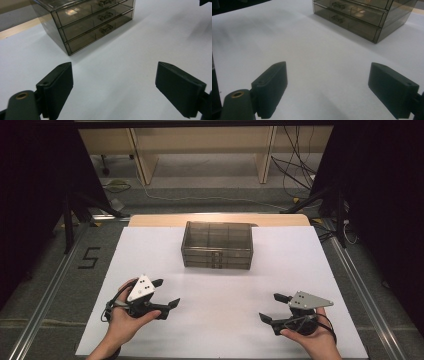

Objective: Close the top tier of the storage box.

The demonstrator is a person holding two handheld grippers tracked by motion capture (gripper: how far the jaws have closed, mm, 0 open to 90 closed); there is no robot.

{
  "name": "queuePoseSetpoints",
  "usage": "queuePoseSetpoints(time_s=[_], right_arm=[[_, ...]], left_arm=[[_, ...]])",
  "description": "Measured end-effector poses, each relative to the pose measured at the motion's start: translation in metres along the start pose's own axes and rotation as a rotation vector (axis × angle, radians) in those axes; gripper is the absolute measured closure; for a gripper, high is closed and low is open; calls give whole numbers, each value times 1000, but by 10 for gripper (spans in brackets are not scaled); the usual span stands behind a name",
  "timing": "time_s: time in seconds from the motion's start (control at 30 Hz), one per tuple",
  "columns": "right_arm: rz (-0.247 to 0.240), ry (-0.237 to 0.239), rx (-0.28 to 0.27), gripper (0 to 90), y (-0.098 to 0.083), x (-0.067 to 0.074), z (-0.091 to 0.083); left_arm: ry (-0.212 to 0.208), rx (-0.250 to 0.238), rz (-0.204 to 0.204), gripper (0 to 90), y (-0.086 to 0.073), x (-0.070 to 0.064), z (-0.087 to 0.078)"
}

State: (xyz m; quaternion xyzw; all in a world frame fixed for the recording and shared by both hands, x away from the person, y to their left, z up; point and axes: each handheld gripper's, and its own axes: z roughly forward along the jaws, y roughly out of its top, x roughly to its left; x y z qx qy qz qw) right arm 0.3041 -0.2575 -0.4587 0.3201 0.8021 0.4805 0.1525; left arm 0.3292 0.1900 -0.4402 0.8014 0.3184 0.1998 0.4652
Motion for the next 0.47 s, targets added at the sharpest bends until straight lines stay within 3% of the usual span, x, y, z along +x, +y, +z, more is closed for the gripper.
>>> queuePoseSetpoints(time_s=[0.47], right_arm=[[3, 1, 0, 163, 0, 0, 0]], left_arm=[[19, 6, -17, 139, -11, 6, -5]])
